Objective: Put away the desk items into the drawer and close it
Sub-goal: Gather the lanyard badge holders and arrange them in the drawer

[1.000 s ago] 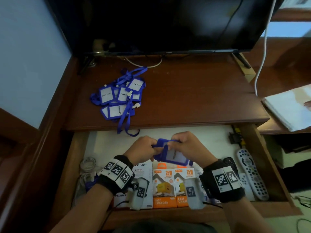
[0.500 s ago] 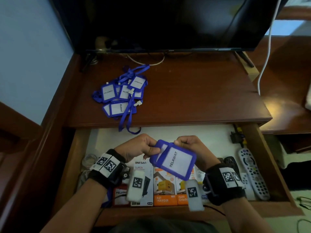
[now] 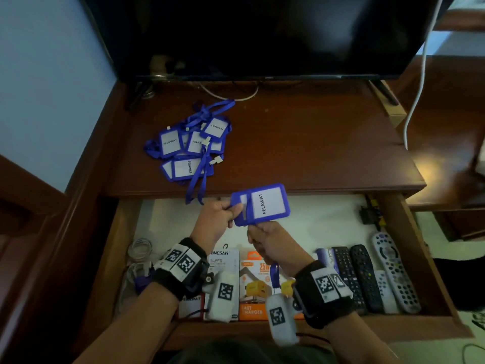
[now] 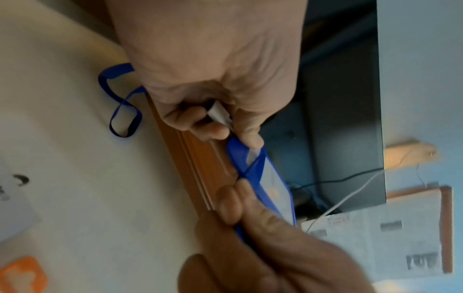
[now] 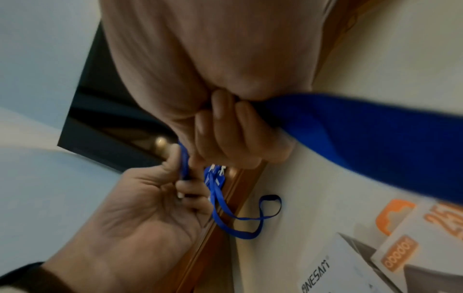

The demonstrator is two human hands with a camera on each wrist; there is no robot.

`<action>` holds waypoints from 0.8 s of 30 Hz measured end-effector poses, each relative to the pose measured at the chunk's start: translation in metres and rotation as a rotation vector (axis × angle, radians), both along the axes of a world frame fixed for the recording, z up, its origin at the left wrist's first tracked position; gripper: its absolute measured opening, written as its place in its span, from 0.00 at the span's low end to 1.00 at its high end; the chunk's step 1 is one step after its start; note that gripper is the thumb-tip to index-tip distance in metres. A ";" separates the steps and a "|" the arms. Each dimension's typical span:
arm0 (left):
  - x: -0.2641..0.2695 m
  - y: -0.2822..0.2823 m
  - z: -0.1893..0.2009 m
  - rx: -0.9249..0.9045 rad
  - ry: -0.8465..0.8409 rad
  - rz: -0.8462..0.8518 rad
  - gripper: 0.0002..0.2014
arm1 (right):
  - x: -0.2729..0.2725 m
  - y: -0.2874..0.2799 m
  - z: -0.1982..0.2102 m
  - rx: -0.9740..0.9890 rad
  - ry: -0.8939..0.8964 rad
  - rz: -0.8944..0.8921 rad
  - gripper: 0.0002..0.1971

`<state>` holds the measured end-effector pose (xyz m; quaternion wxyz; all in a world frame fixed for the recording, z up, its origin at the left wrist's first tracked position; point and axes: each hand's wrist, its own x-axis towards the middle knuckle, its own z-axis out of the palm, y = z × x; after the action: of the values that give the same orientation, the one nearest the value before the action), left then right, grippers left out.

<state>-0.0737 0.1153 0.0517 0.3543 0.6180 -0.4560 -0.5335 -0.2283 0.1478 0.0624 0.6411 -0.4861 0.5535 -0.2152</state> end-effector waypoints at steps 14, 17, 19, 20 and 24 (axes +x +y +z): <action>0.003 0.012 -0.012 -0.133 -0.446 -0.397 0.19 | -0.010 -0.009 0.026 -0.162 0.188 0.219 0.17; 0.007 0.010 -0.001 -0.121 -0.525 -0.595 0.19 | -0.018 -0.014 0.029 -0.194 0.245 0.286 0.15; 0.010 0.007 0.004 -0.083 -0.573 -0.722 0.17 | -0.024 -0.018 0.031 -0.211 0.255 0.308 0.14; 0.013 0.005 0.006 -0.058 -0.572 -0.763 0.16 | -0.027 -0.019 0.031 -0.220 0.257 0.312 0.13; 0.021 0.002 0.015 0.021 -0.448 -0.840 0.10 | -0.033 -0.021 0.026 -0.236 0.214 0.249 0.11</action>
<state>-0.0530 0.1171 0.0668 -0.0055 0.4836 -0.7260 -0.4889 -0.2612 0.1272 0.0887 0.5388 -0.6426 0.5251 -0.1449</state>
